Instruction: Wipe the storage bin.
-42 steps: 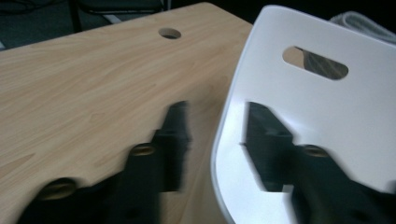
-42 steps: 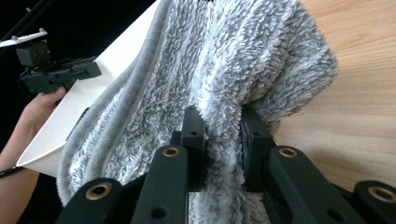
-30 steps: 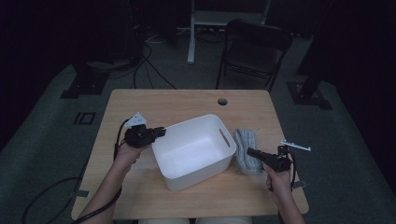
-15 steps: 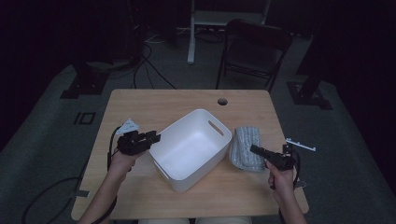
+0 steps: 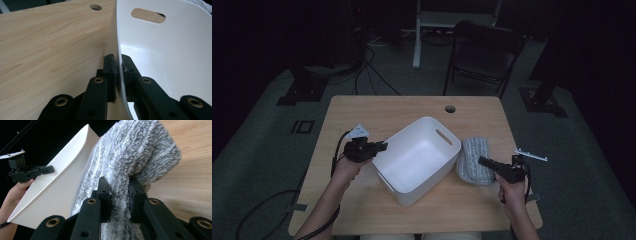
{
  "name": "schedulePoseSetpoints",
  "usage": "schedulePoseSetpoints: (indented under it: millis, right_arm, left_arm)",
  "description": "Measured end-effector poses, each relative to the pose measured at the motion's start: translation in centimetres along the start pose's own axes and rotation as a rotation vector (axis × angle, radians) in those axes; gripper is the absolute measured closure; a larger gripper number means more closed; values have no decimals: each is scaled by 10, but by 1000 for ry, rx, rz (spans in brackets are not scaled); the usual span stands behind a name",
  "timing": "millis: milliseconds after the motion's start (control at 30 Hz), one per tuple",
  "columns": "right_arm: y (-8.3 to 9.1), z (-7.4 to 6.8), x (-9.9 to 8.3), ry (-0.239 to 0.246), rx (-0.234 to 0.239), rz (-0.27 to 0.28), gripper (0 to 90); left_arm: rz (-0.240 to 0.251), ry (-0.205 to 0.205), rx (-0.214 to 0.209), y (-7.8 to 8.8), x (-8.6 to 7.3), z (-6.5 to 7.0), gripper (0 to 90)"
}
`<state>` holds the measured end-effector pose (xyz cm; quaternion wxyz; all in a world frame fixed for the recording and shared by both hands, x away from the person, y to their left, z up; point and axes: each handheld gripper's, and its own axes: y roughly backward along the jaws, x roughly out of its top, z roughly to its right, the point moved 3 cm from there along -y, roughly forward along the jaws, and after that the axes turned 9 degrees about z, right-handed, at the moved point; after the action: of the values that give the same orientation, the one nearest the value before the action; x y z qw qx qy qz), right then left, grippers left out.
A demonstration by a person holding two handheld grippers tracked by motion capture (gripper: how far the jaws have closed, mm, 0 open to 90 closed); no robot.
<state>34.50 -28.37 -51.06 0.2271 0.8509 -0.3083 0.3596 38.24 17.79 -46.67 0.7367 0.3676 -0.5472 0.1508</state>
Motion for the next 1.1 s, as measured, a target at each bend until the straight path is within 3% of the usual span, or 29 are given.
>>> schedulePoseSetpoints:
  millis: [267, 367, 533, 667, 800, 900, 967, 1100]
  right_arm:
    - [-1, 1, -3, -3, 0, -12, 760]
    - [-2, 1, -4, -6, -2, -21, 760]
    - [-5, -8, -1, -5, 25, -13, 760]
    - [-9, -23, 13, 23, 63, 30, 760]
    - [-17, -32, 27, 36, 84, 66, 760]
    - [-30, -35, 31, 38, 95, 68, 761]
    - [-39, -35, 31, 38, 92, 62, 760]
    - [-60, -31, 26, 75, 26, 24, 761]
  left_arm:
    - [32, 64, 111, 11, -7, 2, 856]
    - [35, 78, 135, 16, -9, 5, 851]
    - [44, 69, 135, 19, -12, 9, 844]
    - [60, 105, 91, 21, -15, 7, 809]
    - [67, 71, 81, 24, -17, 8, 791]
    - [46, -11, 102, 23, -16, 12, 790]
    - [37, -29, 113, 21, -15, 12, 800]
    - [35, -55, 116, 19, -14, 13, 820]
